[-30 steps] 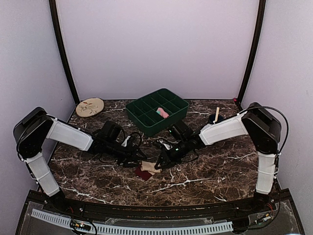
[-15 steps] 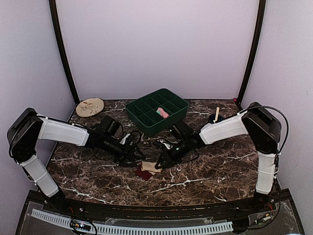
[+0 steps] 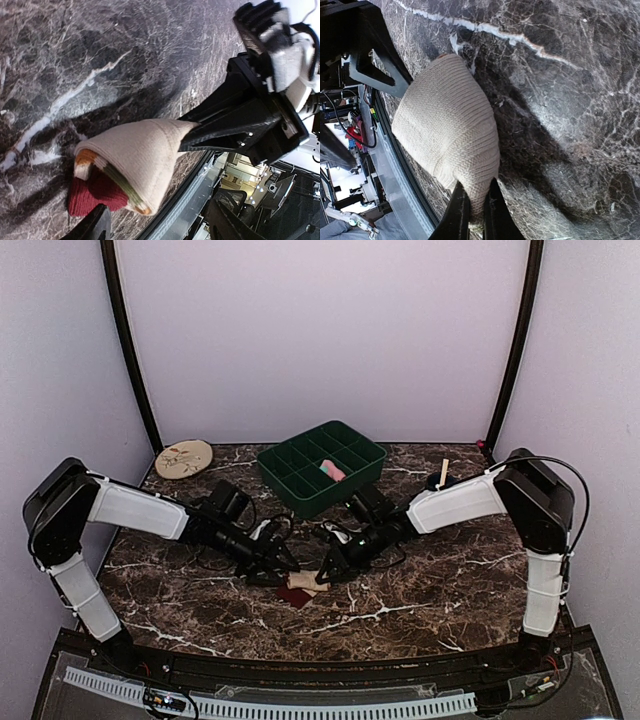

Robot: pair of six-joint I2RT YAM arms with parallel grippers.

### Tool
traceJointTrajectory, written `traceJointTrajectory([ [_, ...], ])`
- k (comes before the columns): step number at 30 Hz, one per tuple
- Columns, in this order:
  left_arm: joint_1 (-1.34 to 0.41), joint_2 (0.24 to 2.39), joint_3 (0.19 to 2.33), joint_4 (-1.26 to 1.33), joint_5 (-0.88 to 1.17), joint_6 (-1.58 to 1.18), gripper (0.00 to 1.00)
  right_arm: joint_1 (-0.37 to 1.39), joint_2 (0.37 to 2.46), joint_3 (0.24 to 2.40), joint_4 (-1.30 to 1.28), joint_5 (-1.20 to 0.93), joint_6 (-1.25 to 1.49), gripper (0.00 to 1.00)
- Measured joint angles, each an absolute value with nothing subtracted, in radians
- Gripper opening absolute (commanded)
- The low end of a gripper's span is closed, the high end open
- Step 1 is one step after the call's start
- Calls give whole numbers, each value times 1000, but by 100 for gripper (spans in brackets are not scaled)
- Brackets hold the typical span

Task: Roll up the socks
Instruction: Roll the sock at the center of the board.

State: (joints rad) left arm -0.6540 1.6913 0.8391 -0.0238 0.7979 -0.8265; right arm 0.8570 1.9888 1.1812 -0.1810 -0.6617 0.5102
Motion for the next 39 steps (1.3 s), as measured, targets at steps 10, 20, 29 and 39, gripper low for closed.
traceJointTrajectory([
  [10,-661,1760,856,2,810,-846,69,856,2010,1205,-181,-675,511,0],
  [20,-661,1810,889,20,812,-857,23,855,2022,1214,-181,-681,512,0],
  [29,-661,1842,913,28,822,-857,0,852,2044,1219,-186,-681,514,6],
  [39,-637,1868,909,40,810,-900,0,847,2036,1222,-205,-629,500,33],
])
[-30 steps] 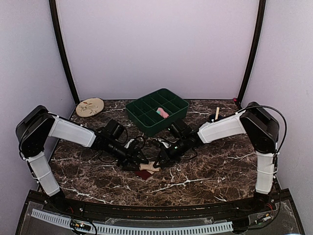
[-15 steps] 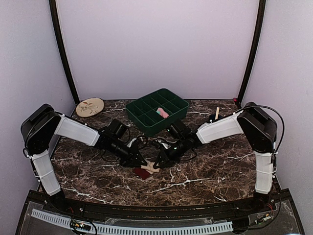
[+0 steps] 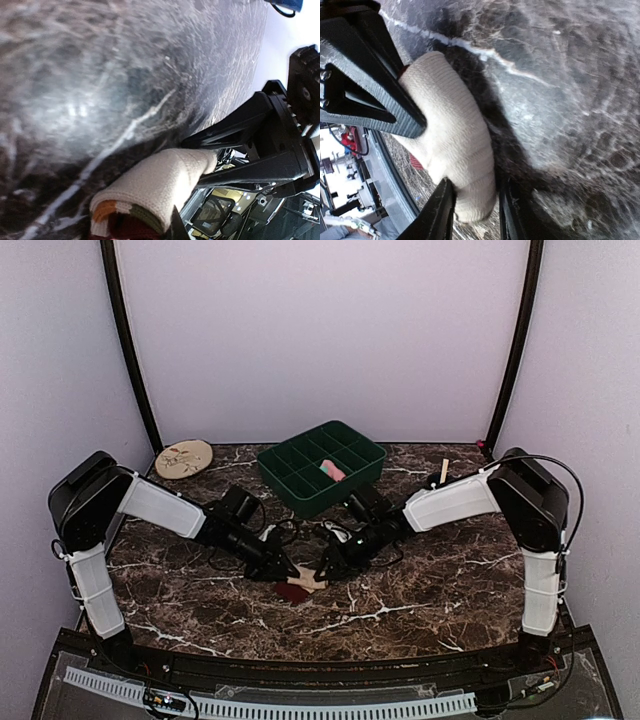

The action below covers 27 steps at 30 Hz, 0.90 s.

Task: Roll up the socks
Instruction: Roll the sock at the center of the board.

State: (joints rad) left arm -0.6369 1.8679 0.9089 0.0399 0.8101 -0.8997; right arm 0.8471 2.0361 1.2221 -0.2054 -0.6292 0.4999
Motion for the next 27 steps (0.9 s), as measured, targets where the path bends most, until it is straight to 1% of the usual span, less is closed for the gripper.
traceJointTrajectory([
  [6,-615,1873,893,83,815,-948,0,849,1946,1155,-212,-501,471,37],
  [9,-598,1883,893,105,822,-966,0,857,1881,1127,-233,-420,443,35],
  [11,-591,1890,893,116,828,-976,0,873,1840,1121,-247,-360,422,29],
  [16,-587,1898,893,131,836,-988,0,959,1792,1126,-249,-244,366,3],
  [17,-587,1900,894,134,839,-989,0,979,1792,1132,-250,-230,359,0],
  [27,-579,1913,897,144,863,-999,0,1080,1913,1303,-254,-171,308,0],
])
